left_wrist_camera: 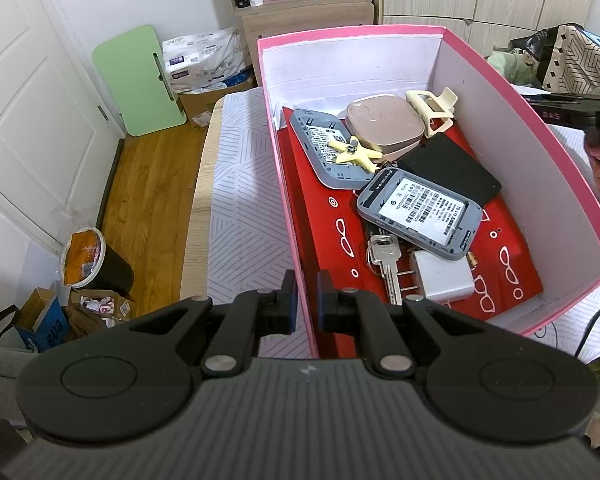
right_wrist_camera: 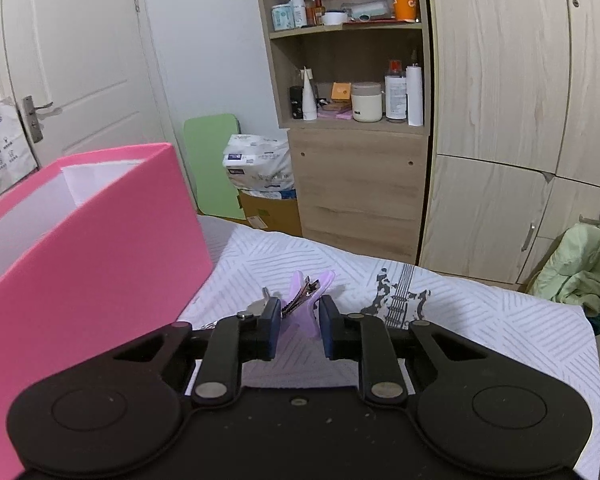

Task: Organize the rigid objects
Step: 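Drop the purple star onto the grey device in the pink box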

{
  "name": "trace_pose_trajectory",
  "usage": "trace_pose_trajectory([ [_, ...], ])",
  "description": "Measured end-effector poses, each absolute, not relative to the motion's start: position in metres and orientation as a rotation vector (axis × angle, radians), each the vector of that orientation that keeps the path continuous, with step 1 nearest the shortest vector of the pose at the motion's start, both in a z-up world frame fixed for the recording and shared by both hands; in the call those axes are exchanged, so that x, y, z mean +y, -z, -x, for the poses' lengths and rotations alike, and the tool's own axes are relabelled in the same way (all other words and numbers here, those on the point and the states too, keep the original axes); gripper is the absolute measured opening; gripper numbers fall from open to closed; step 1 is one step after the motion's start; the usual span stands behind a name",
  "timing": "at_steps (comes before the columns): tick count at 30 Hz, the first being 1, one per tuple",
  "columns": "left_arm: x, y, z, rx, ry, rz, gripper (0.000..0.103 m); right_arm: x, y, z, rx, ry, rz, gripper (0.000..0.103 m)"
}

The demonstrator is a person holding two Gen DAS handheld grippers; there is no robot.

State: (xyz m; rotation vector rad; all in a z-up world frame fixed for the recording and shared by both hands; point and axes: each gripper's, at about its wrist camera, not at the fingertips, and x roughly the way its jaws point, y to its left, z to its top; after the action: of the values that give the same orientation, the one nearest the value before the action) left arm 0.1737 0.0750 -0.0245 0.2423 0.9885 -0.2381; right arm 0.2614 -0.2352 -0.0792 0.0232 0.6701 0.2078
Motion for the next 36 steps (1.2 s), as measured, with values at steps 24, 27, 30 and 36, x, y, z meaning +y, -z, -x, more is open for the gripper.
trace_pose_trajectory([
  [24,0.076,0.024,-0.171,0.975,0.237,-0.229,0.007,-0.198,-0.016,-0.174,0.566,-0.466,-0.189,0.024],
  [27,0.078,0.024,-0.170,0.969,0.240,-0.221,0.007,-0.173,-0.028,-0.173,0.595,-0.557,-0.213,0.024],
  [30,0.078,0.024,-0.171,0.968,0.242,-0.213,0.007,-0.148,-0.030,-0.185,0.671,-0.627,-0.240,0.024],
  [36,0.079,0.025,-0.171,0.965,0.251,-0.207,0.007,-0.100,-0.004,-0.215,0.885,-0.648,-0.225,0.024],
])
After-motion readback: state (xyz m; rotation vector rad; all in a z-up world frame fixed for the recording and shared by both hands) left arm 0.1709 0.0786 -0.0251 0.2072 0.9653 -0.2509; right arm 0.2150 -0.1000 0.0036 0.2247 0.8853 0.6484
